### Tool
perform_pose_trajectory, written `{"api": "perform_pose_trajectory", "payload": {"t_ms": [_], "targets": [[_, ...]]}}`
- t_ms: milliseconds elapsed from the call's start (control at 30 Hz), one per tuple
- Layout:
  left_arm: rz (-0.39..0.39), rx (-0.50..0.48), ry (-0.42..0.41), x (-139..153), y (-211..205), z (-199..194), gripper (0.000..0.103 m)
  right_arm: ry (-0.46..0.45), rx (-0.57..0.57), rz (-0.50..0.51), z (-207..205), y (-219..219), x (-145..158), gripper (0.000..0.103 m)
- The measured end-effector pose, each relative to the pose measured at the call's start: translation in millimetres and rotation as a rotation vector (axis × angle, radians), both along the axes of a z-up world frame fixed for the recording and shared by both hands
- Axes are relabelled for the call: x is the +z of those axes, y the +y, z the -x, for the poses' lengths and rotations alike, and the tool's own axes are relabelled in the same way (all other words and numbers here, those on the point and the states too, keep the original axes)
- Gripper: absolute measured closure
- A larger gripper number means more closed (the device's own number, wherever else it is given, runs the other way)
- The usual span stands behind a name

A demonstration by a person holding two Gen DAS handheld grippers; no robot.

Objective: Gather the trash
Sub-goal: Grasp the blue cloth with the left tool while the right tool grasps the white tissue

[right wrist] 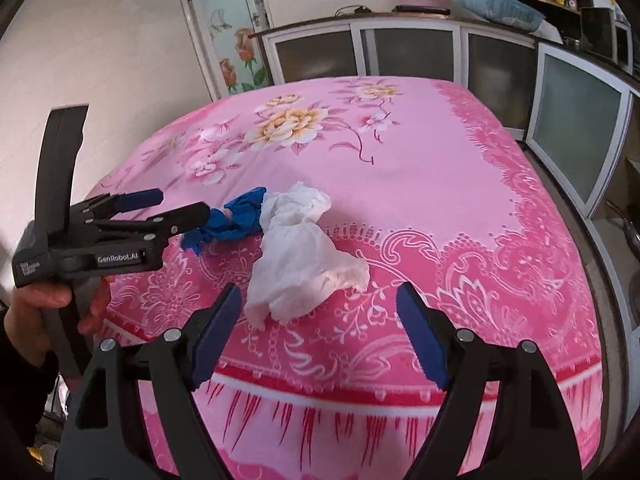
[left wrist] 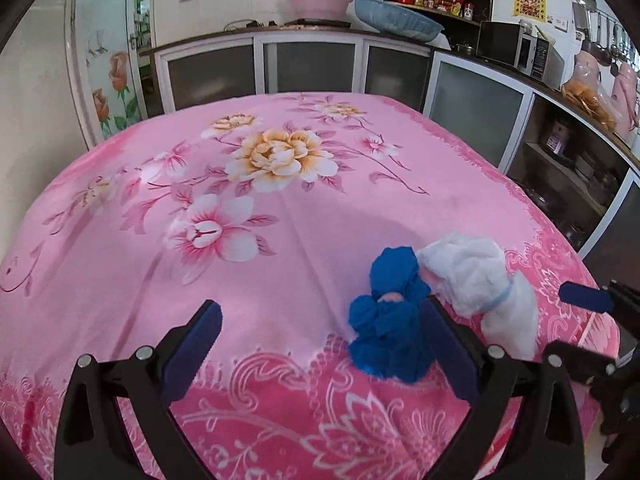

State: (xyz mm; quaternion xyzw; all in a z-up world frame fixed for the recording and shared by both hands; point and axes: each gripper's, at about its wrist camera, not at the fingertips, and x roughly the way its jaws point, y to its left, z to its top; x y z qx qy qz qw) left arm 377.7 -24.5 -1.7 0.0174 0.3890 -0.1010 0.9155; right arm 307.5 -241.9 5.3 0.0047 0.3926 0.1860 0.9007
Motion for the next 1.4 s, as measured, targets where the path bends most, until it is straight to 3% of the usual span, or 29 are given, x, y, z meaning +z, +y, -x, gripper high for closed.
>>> {"api": "perform_pose_trajectory", "payload": {"t_ms": [200,267,400,433,467,500,600,833,1100,1400], "targets": [[0.045,0.007,0.062,-9.1,-0.3,-17.3,0.008,0.034,0.027,0.025,-15.1,8.7,-10.2,0.028],[0.062,0.01,0.084,-12.5,-0.2,-22.8,0.009,0.049,0.04,0.036,-18.2,11.8,-12.5,0.036],[0.072,0.006,0.11,-16.8,-1.5,-28.3,0.039,0.061,0.039,0.067,-20.4,16.0,-14.5,0.069],[0.079,-0.001,0.109,-16.2,-2.3,-28.2,0.062,0.062,0.032,0.061,-20.1,15.4,-14.1,0.077],[0.105,-0.028,0.112,-15.4,-3.4,-28.3,0.072,0.067,0.031,0.054,-20.5,15.2,-14.1,0.081],[0.129,-0.044,0.115,-14.3,-3.8,-27.9,0.093,0.069,0.026,0.032,-19.8,13.4,-12.5,0.088],[0.138,-0.052,0.105,-8.4,-7.3,-23.0,0.101,0.049,0.021,0.006,-14.4,11.5,-3.1,0.096],[0.219,-0.049,0.056,24.8,9.1,4.2,0.101,-0.041,0.017,-0.028,17.6,1.4,37.8,0.096],[0.218,-0.068,-0.012,56.1,19.3,48.1,0.102,-0.115,-0.025,-0.013,69.9,-21.5,73.3,0.096],[0.225,-0.128,-0.067,76.3,6.8,102.8,0.101,-0.147,-0.114,0.004,140.7,-62.5,87.2,0.096]]}}
